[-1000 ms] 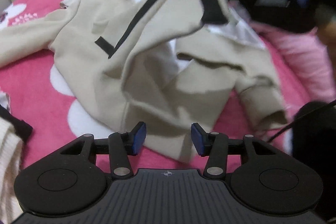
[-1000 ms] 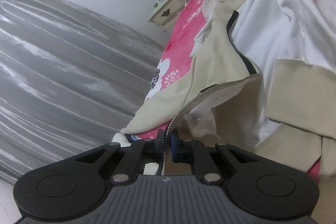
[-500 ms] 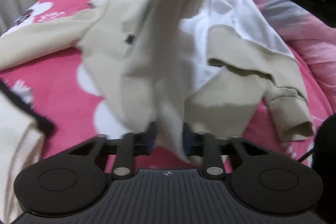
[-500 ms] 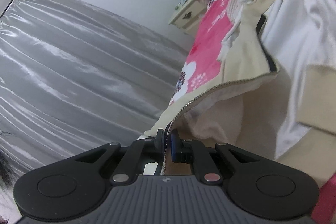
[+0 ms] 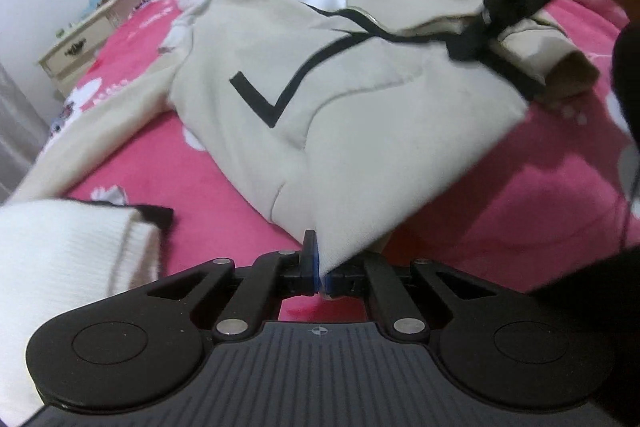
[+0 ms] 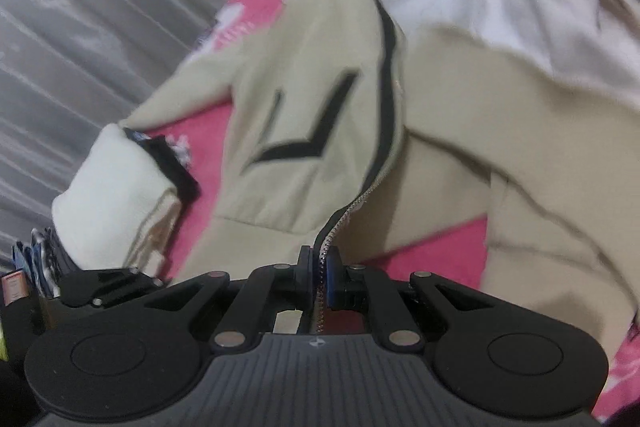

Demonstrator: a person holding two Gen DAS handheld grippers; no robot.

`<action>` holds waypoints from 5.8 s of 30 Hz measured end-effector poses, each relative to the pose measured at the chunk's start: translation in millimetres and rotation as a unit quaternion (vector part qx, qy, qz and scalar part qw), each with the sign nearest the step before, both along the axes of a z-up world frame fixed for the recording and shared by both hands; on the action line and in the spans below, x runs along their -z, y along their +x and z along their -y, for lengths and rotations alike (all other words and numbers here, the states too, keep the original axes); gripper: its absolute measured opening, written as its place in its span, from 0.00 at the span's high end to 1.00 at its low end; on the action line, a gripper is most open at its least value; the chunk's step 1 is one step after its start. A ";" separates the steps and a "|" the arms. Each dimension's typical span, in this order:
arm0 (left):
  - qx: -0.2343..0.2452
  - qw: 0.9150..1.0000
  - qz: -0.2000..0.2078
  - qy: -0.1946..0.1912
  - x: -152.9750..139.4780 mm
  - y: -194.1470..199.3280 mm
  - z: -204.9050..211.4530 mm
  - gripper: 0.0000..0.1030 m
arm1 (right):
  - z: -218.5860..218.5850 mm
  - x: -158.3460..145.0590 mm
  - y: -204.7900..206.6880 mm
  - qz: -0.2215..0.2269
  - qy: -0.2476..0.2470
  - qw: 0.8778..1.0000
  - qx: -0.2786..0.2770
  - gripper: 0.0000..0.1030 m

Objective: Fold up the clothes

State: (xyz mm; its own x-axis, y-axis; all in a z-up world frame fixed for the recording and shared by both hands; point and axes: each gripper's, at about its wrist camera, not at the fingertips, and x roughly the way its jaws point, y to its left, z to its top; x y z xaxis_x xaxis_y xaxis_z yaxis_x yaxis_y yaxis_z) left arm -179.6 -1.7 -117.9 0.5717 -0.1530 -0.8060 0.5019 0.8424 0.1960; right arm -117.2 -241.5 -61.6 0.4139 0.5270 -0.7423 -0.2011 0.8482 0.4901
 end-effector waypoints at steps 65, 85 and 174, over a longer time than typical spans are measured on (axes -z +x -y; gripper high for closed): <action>-0.264 0.881 -0.092 -0.381 47.3 132.8 -120.9 0.50 | -8.8 17.5 347.2 0.125 -0.093 0.983 -0.100 0.91; -0.292 0.854 -0.108 -0.416 42.8 140.1 -126.9 0.50 | -65.9 38.4 356.4 0.190 -0.465 0.858 -0.104 0.94; -0.278 0.913 -0.045 -0.294 -20.0 59.6 -86.2 0.45 | -30.5 -118.2 -3.7 0.184 0.022 0.983 0.007 0.43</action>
State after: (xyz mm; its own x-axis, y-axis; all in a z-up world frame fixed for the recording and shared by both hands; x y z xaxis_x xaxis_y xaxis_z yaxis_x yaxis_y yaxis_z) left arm -120.0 84.5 -97.8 0.6287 -0.2806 -0.7253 -0.0445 0.9181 -0.3938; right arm -120.9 -211.1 56.6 0.6570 0.5472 -0.5186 -0.3599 0.8321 0.4220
